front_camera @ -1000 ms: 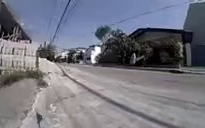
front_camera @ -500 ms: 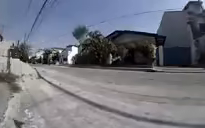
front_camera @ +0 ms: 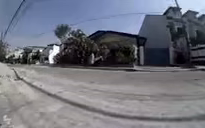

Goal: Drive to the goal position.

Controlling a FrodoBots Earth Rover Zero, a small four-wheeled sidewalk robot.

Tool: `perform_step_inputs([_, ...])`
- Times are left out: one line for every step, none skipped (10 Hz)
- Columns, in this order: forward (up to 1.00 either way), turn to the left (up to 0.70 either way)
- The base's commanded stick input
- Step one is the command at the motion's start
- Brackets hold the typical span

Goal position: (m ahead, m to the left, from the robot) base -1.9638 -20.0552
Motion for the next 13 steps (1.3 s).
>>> perform_step_inputs([0.00,-1.00])
perform_step_inputs([0.00,-1.00])
perform_step_inputs([0.00,-1.00])
perform_step_inputs([0.00,-1.00])
perform_step_inputs([0.00,-1.00])
perform_step_inputs([0.00,-1.00])
perform_step_inputs([0.00,-1.00])
perform_step_inputs([0.00,-1.00])
perform_step_inputs([0.35,-0.35])
perform_step_inputs([0.99,-0.40])
perform_step_inputs([1.00,-0.40])
perform_step_inputs([1.00,-0.40])
perform_step_inputs([1.00,-0.40])
